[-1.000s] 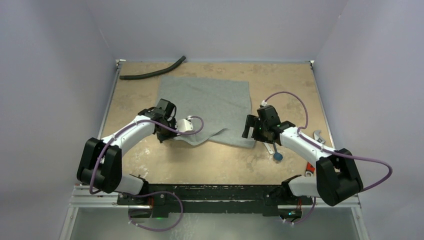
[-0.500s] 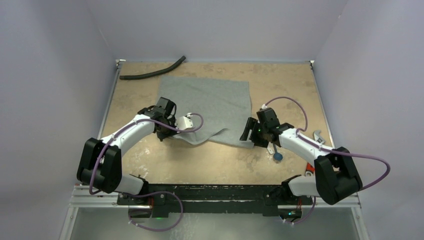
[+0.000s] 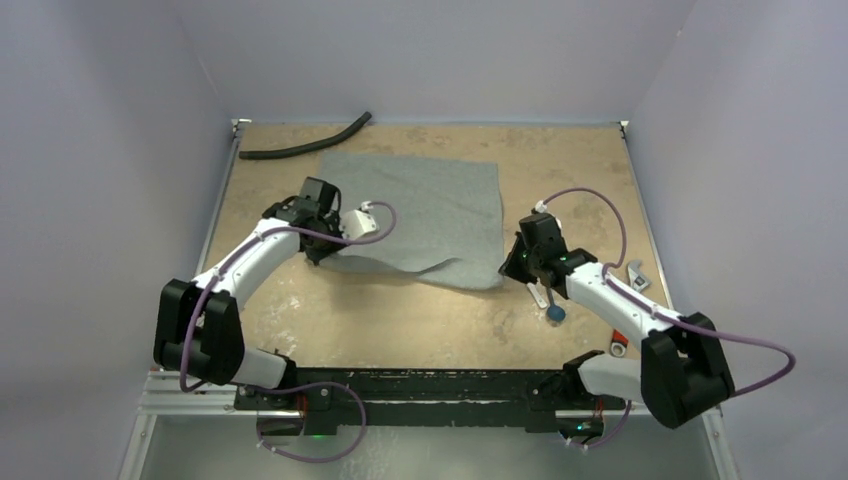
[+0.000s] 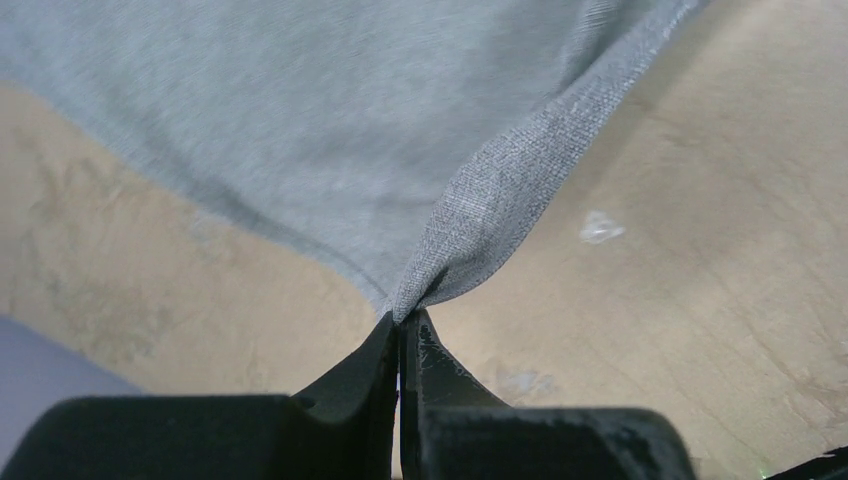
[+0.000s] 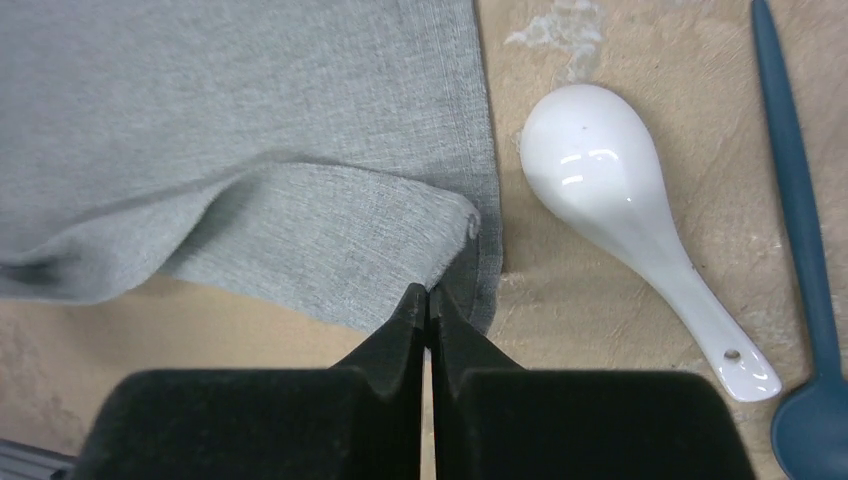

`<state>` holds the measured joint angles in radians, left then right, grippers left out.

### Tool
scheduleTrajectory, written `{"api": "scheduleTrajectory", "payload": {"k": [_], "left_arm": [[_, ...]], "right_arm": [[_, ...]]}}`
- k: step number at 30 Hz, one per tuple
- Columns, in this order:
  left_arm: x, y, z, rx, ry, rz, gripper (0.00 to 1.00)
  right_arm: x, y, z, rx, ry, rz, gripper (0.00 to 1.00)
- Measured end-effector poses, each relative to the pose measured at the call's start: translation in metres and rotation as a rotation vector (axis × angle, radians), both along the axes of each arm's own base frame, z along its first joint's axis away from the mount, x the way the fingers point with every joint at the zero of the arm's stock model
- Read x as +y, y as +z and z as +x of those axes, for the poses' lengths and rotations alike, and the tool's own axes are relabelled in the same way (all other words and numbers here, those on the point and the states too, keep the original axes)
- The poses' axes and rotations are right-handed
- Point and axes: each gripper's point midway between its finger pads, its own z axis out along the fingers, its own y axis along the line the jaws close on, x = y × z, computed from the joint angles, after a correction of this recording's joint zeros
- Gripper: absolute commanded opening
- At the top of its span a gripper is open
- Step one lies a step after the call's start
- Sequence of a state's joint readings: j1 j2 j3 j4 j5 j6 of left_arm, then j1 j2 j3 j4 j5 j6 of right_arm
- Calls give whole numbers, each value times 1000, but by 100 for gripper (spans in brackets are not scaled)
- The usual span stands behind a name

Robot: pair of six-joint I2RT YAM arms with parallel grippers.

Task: Fold the napkin into a case and place the utensils inside
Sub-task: Pick up the flattened napkin from the center of the board, then fold and flatten the napkin at the center of the board.

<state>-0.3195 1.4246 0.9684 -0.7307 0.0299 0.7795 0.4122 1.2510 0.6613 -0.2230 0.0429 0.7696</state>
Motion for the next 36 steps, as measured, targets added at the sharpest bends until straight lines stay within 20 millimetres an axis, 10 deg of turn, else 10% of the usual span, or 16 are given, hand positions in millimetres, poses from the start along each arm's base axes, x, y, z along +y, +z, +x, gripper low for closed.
{"api": "scheduleTrajectory", "payload": {"k": [9,19,30,36], "left_arm": [[42,45,33,-99,192,-36,0],[43,67,-22,-29,157,-58,0],[51,74,-91,94,93,-32,0],[53,78,-95,125,89,-13,0]], "right_arm": [[2,48,7,-150,34,21,0],[48,86,-32,-168,253,18,0],[21,95,-75,-98,261,-23,0],[22,106,-69,-92,268,-58,0]]}}
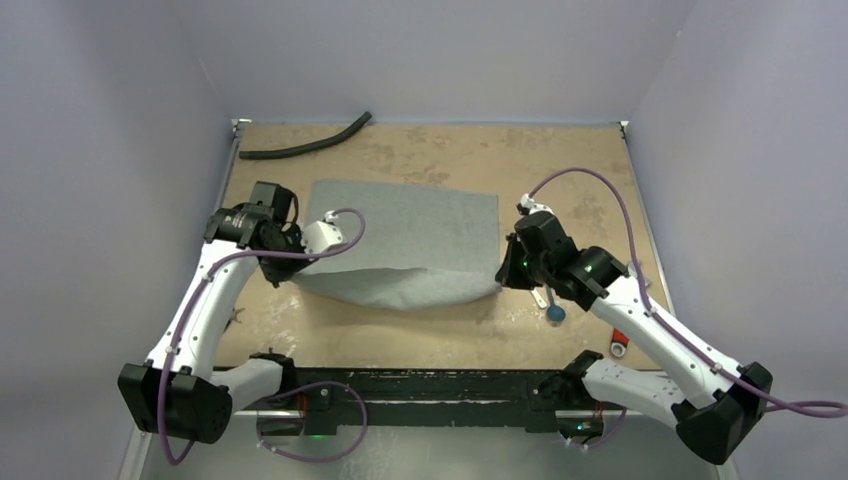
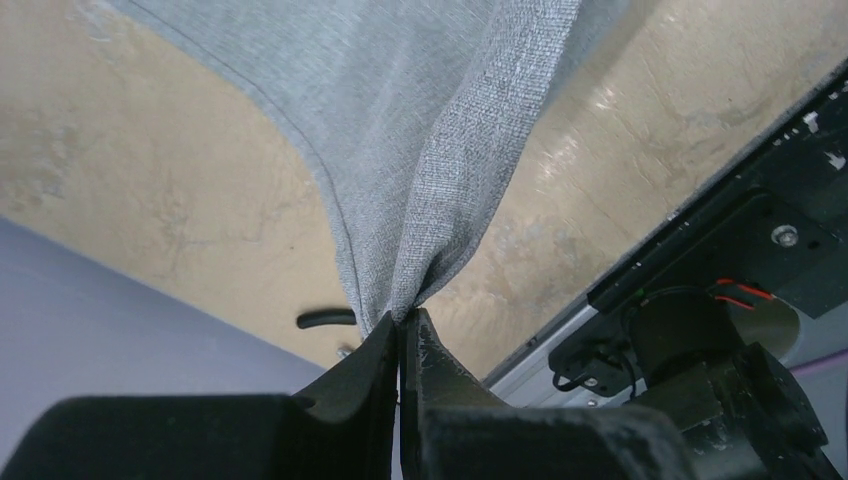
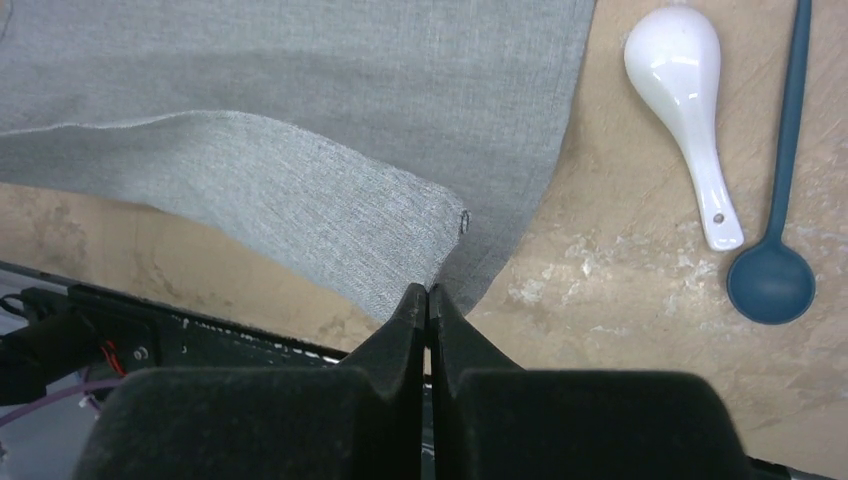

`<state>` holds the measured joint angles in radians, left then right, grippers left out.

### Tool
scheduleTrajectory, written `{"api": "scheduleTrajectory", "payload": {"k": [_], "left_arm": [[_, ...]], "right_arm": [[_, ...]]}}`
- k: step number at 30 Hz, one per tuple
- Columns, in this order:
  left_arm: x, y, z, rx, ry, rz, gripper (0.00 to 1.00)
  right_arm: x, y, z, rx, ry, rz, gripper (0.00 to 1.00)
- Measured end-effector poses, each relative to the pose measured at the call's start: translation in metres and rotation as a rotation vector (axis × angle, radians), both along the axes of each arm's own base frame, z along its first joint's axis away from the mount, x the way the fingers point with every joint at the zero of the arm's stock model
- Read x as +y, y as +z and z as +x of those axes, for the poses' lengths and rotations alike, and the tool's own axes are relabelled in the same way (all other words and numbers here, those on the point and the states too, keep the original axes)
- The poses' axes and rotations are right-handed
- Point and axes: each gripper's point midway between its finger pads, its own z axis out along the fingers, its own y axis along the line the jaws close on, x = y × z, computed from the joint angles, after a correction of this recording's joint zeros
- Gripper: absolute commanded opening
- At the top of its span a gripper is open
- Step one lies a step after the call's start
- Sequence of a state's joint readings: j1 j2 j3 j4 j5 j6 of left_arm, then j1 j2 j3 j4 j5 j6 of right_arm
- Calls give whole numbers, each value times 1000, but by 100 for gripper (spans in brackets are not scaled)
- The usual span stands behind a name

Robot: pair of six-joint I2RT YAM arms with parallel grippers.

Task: Fold the napkin into a case and place the utensils inside
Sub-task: Fold and flatten the napkin at the center of the board.

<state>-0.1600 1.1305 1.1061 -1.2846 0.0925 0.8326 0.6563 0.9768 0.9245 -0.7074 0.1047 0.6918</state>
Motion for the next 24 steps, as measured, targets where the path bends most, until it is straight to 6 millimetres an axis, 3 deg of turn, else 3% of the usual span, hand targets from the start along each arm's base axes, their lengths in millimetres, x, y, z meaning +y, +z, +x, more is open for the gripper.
{"api": "scheduleTrajectory", "payload": {"k": [6,14,24], "left_arm": [[-1,6,42,-95,44,13,0],[4,-8,135,-234,183,68,0],[5,-10,238,-401,287,108,0]], "right_arm": [[2,15,25,-63,-17,-49,0],[8,22,85,-214,-69,-123,0],[-19,11,161,-310,-193,-157,0]]}}
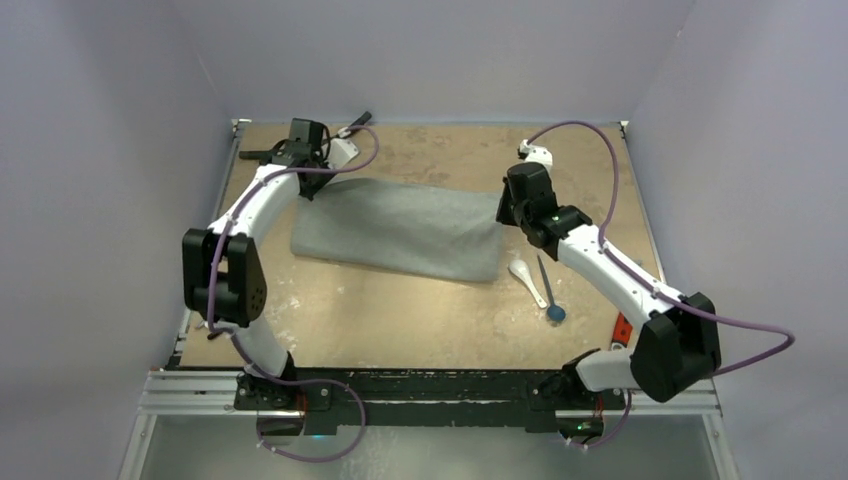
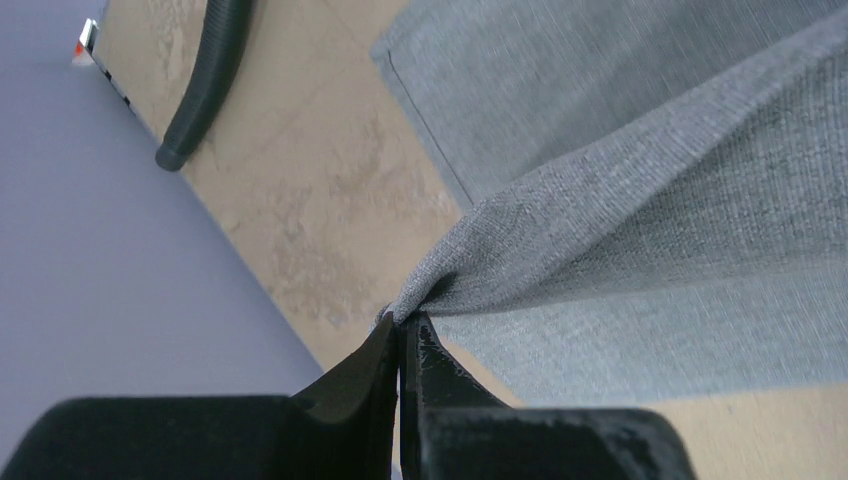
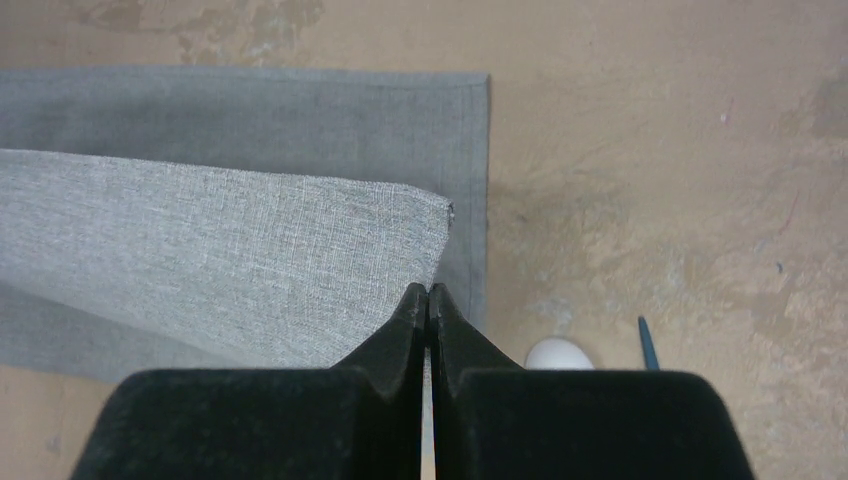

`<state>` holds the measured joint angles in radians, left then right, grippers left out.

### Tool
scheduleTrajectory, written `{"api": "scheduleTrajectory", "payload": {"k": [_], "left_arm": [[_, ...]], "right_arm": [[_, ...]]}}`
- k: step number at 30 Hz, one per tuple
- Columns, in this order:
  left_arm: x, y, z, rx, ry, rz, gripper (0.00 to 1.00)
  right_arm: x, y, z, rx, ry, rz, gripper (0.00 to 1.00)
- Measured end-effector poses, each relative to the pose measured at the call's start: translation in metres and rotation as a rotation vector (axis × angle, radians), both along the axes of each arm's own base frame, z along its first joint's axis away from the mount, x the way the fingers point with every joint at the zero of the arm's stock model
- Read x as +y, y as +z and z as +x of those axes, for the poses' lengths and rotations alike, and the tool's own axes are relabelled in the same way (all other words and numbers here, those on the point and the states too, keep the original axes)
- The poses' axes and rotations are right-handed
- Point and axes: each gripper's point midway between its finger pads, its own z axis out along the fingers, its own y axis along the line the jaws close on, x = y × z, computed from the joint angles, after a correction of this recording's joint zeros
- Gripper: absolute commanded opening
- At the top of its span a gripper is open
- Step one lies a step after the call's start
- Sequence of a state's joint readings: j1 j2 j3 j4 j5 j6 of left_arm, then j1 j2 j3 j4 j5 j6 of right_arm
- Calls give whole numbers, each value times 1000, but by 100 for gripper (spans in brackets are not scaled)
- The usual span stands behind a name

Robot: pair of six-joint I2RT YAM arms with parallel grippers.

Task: Fold the napkin into a case and place the utensils inside
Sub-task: Fold and flatten the napkin at the center of the board.

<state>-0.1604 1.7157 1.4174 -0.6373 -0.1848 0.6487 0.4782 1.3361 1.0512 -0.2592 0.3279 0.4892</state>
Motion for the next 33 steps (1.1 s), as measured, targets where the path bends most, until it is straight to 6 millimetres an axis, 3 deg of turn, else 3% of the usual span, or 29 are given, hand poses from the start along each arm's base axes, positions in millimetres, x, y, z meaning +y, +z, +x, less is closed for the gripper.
{"api": "scheduleTrajectory", "payload": {"k": [5,14,22,28,33], "left_arm": [[-4,-22,32,5,20,-2,0],[-19,-51,55,8,12,15,0],[-21,-71,64,7,27,70,2],[-15,-65,73,-43,59,102,0],[-12,-60,79,-82,78,113,0]], "right_arm": [[0,-20,25,1,-11,-19,0],[7,-85,56,103,-16,-88,0],[-1,-85,86,73,-58,-93,0],[5,-94,104,70,-57,-97,0],[4,-113,104,107,-59,-121,0]]}}
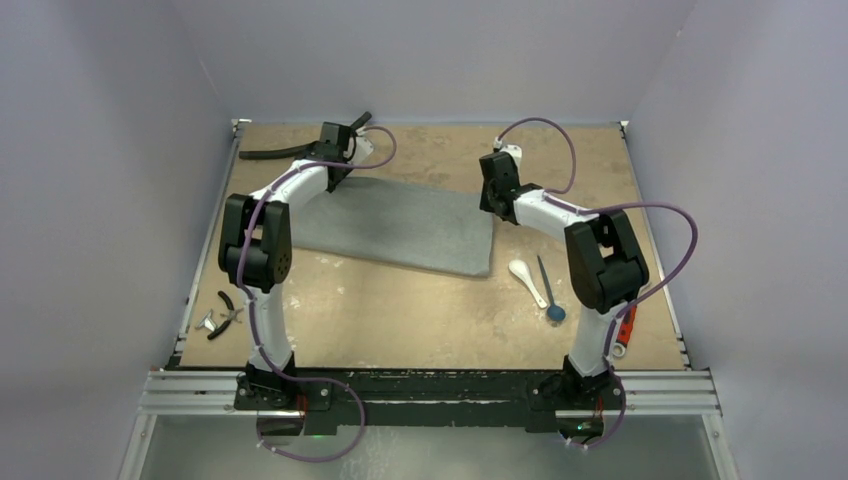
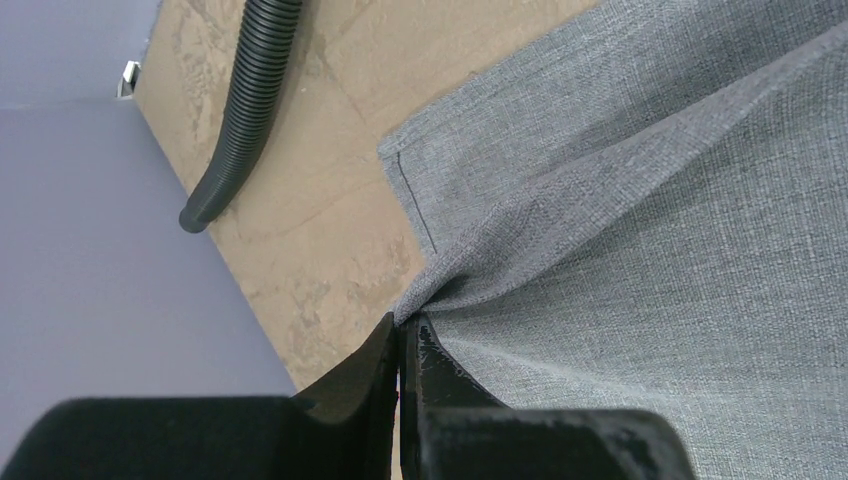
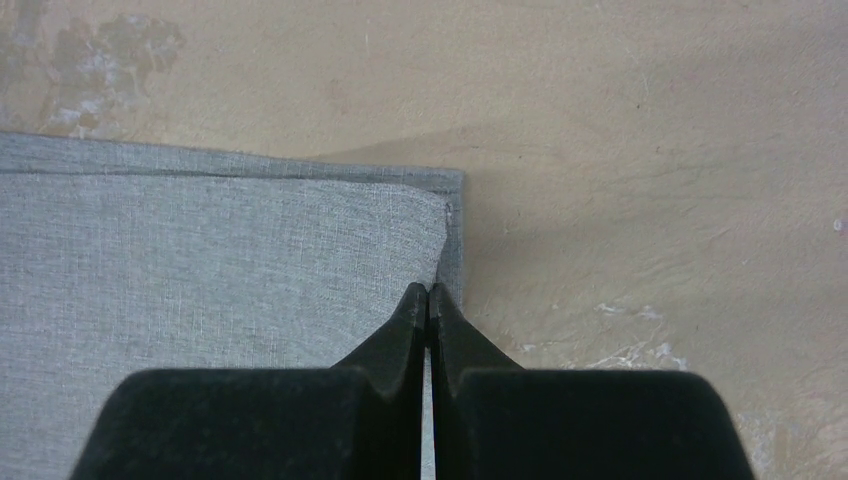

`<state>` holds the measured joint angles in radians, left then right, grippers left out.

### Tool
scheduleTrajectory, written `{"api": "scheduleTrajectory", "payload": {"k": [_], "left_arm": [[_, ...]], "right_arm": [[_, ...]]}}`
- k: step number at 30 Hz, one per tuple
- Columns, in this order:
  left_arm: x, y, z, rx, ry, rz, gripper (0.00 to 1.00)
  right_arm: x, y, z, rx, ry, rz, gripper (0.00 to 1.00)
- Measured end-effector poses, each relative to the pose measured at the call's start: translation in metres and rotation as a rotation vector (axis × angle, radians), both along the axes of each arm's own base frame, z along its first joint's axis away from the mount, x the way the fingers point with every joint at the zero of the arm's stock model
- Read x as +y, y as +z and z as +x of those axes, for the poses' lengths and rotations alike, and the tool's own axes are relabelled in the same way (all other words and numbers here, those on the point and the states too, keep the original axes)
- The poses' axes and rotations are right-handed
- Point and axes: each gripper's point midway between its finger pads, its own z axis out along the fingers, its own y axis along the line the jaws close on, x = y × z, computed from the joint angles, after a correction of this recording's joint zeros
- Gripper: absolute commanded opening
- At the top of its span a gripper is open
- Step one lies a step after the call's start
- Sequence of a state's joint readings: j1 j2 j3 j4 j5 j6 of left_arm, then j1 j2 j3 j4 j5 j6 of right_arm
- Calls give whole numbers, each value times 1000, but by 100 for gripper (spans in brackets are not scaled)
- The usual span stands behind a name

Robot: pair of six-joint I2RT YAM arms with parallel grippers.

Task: Fold the napkin into a case and place the utensils inside
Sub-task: Fold and flatten the napkin at the center of the board.

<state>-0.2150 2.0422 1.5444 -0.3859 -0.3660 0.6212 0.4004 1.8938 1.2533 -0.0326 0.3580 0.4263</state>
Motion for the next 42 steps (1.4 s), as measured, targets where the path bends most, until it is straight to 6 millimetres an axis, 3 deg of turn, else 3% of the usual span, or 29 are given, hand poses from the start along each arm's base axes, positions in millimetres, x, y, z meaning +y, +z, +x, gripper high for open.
{"api": "scheduleTrajectory", "payload": {"k": [12,15,18,19,20,23,25,29,34,36,39,42], "left_arm": [[5,-8,5,-11,26,31,6],[7,-11,7,-18,37,42,25],[9,-11,11,-36,50,51,61],[9,-11,12,-42,54,52,65],[9,-10,12,-48,61,50,80],[9,-7,14,-59,75,38,89],[8,0,16,-64,84,25,90],[1,26,22,-92,84,-40,90],[-18,61,3,-81,26,-174,86],[-23,65,-11,-72,4,-215,82],[-27,47,-33,-7,-14,-241,75],[-26,13,-54,93,-17,-238,69]], "right_arm": [[-5,3,2,-14,-17,-10,0],[-6,1,4,-12,-20,-11,13],[-7,-2,9,-10,-27,-14,32],[-7,-3,12,-9,-30,-16,38],[-7,-5,14,-7,-31,-18,46],[-6,-11,20,3,-34,-27,68],[-7,-11,24,6,-42,-38,71],[-12,-1,27,-8,-70,-58,68],[-11,28,13,-55,-65,-31,49],[-3,43,2,-78,-48,3,39],[32,54,-17,-93,21,64,27],[73,42,-49,-47,124,129,20]]}}
